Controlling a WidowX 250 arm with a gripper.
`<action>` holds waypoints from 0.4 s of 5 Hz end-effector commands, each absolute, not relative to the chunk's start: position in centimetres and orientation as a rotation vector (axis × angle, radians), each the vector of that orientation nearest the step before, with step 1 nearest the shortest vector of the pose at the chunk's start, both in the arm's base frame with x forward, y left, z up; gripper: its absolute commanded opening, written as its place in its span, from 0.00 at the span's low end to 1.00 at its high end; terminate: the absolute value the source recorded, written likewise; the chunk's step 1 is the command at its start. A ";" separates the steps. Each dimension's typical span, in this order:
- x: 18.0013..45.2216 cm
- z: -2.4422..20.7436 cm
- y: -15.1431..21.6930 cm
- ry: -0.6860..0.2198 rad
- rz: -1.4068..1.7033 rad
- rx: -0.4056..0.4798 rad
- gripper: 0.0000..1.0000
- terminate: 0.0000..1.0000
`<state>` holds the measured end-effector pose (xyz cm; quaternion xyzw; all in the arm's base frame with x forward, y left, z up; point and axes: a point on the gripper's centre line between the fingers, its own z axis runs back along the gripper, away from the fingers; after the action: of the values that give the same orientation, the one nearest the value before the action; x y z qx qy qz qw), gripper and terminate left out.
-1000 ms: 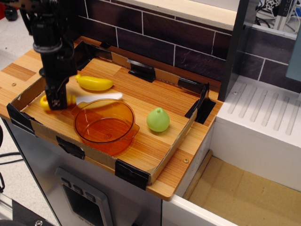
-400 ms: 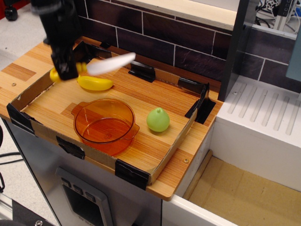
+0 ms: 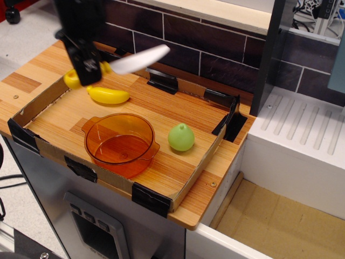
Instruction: Put knife in pot
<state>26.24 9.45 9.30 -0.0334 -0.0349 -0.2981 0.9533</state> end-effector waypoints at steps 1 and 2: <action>26.6 8.4 7.4 -0.080 -0.605 -0.024 0.00 0.00; 26.3 7.2 6.3 -0.089 -0.604 -0.037 0.00 0.00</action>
<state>24.99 5.17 5.63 -0.0310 -0.0251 -0.2976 0.9538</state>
